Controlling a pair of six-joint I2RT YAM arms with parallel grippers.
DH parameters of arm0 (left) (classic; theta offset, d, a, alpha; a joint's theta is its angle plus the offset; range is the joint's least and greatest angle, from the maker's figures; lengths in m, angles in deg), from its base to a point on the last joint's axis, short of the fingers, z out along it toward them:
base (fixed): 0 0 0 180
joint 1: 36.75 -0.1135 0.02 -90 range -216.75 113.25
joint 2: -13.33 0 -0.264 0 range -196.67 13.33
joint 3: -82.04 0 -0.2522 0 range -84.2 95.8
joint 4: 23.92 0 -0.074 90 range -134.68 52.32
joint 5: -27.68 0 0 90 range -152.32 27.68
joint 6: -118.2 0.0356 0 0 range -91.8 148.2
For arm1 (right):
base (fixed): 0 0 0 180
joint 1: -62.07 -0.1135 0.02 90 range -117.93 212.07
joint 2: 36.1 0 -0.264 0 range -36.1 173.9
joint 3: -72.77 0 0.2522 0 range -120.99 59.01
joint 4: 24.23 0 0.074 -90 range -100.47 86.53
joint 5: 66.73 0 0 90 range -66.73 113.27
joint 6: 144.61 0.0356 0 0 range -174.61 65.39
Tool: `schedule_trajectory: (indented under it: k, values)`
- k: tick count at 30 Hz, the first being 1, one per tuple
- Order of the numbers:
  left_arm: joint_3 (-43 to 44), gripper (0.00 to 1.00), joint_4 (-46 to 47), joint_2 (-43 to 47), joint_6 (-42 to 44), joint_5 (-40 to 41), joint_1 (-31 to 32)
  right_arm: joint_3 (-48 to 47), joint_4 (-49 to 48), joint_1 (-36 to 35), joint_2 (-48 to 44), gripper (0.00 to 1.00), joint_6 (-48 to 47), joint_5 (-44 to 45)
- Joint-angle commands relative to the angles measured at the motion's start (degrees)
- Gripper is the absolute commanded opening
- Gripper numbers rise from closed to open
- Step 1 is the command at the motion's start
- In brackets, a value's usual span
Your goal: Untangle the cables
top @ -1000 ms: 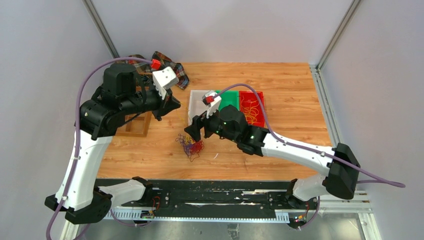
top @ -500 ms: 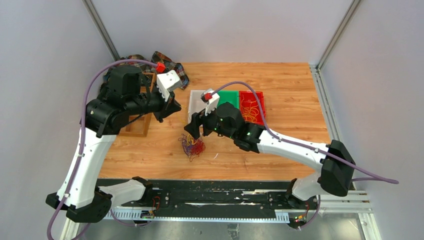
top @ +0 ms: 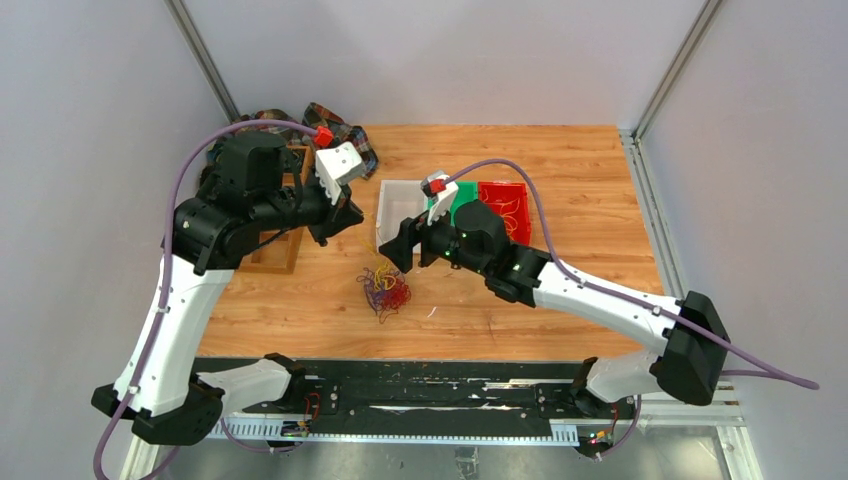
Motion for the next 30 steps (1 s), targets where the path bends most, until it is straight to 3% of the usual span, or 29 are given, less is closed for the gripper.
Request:
schedule_trajectory:
  k: [1,16,30]
  values:
    - [-0.09,0.01,0.23,0.62,0.3,-0.95,0.74,0.56,-0.66,1.84,-1.47,0.73,0.79,-1.81]
    - [2.36,0.0,0.22,0.1,-0.76,-2.09,0.81,-5.86,-5.02,1.53,13.09,0.7,4.66,0.93]
    - [21.0,0.0,0.33,-6.04,-4.96,-4.67,0.88,0.76,-11.01,0.54,19.7,0.66,6.89,4.95]
